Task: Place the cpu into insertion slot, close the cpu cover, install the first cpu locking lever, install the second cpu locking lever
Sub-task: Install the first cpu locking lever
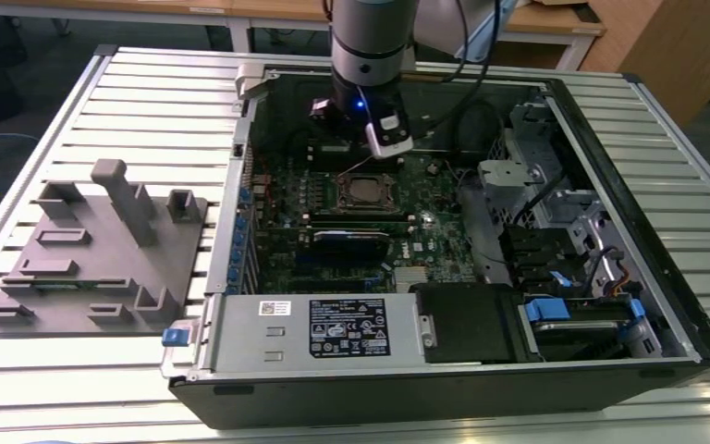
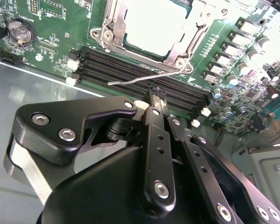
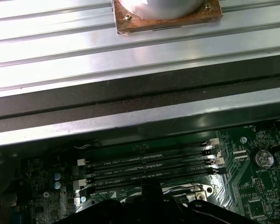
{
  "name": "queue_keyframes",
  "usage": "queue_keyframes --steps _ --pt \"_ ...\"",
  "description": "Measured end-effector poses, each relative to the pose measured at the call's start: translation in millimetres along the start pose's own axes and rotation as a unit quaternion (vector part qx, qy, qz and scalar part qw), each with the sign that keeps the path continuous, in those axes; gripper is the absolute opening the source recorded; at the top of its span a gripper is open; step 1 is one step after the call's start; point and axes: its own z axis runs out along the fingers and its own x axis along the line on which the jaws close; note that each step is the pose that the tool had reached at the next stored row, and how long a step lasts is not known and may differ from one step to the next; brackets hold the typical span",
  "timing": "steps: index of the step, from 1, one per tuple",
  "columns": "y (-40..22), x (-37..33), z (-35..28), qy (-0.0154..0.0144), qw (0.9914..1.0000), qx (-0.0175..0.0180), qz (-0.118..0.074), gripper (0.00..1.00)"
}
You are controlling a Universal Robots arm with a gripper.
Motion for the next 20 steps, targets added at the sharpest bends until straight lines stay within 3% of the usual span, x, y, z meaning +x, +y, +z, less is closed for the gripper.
queue_keyframes --steps 20 --pt "3.0 -7.0 0.9 0.0 1.0 0.0 0.0 0.11"
